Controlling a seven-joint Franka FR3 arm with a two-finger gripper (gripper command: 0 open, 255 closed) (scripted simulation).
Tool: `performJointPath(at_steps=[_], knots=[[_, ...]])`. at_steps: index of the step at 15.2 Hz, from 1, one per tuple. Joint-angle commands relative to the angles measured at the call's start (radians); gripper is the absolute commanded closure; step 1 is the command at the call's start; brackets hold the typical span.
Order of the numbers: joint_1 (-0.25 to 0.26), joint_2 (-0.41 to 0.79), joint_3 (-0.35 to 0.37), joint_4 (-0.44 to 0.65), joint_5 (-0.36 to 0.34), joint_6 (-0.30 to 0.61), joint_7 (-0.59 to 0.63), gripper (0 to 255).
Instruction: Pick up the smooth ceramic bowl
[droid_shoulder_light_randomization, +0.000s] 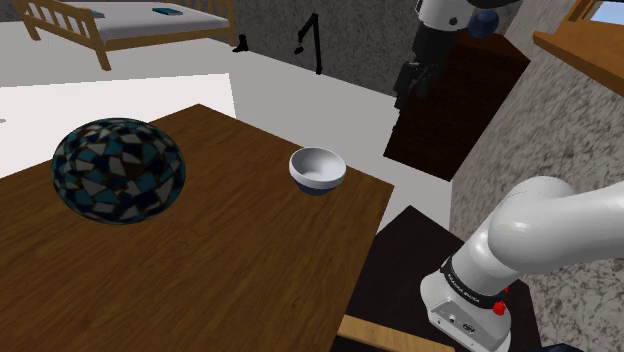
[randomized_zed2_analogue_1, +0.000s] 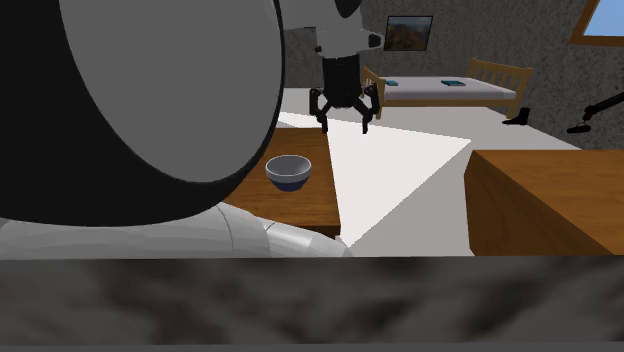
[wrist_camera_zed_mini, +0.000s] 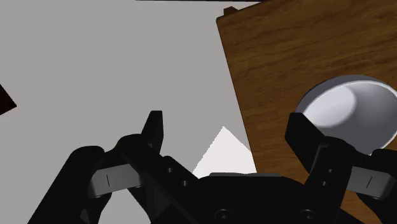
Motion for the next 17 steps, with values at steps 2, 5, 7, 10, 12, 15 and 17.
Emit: performJointPath(at_steps=[2,5,7,10,12,15,17], knots=[[0.007,0.023,0.011,-0.004,0.010,0.020,0.013,0],[0.027,0.096,0.044,-0.011,0.038,0.080,0.050,0],[0.041,0.149,0.066,-0.010,0.055,0.120,0.074,0],[0.060,0.235,0.099,0.000,0.078,0.178,0.108,0],[0.072,0.295,0.120,0.013,0.091,0.215,0.130,0],[0.088,0.390,0.151,0.039,0.106,0.267,0.163,0],[0.089,0.394,0.152,0.029,0.105,0.282,0.165,0]])
